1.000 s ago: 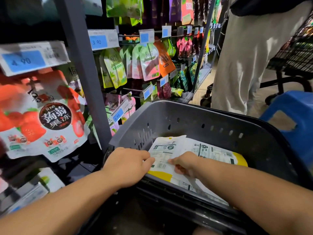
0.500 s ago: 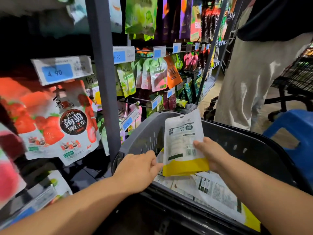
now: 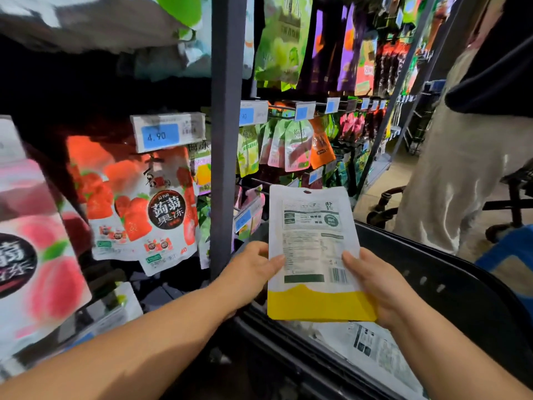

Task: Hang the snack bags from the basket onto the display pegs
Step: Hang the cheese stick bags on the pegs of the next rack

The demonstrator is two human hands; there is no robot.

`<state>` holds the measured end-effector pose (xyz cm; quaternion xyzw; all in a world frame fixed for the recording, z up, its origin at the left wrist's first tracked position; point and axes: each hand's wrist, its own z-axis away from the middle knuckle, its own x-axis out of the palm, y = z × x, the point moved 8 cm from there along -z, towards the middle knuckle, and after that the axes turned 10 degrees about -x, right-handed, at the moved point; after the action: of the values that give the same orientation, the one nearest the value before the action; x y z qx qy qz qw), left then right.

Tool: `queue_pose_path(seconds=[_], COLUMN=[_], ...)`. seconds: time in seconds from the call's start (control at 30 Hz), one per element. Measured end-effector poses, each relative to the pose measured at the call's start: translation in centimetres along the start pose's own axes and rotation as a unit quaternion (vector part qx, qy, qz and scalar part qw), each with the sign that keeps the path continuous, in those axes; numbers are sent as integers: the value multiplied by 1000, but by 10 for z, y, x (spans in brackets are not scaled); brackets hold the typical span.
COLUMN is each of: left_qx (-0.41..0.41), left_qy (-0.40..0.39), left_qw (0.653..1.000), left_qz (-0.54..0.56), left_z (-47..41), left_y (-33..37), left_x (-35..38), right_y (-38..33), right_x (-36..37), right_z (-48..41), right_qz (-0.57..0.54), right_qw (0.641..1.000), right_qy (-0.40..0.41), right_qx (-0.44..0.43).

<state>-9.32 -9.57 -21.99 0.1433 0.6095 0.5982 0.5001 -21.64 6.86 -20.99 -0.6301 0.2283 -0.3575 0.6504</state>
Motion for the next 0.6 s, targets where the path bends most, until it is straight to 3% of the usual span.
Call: queue_pose_path(seconds=[0.1,0.17,0.23,0.33,0.47,0.53,0.6], left_qx=[-1,1,7,10,23,35,44], left_qy=[-41,-37,-22,9,47,35,13], left_qw=[989,983,980,979,975,970,962], left_qz=[140,182,198,202,218,238,269], left_z=[0,0,-1,-1,-1,0,2], left_y=[-3,-6,-8,-10,-11,-7,-1], left_x=[1,-2,-5,-9,-10,-6,-1], right_y=[1,0,-6,-7,-8,3,13], right_x=[9,4,1,12,34,47,55], right_z=[-2,-8,-12,-8,4,6,6], right_qz=[23,136,270,334,484,477,412], right_qw=[1000,989,958,934,848,854,888], right_qy=[-15,18,55,54,20,-34,-81], right_qx=[-13,-49,-83,-119,-214,-206,-186])
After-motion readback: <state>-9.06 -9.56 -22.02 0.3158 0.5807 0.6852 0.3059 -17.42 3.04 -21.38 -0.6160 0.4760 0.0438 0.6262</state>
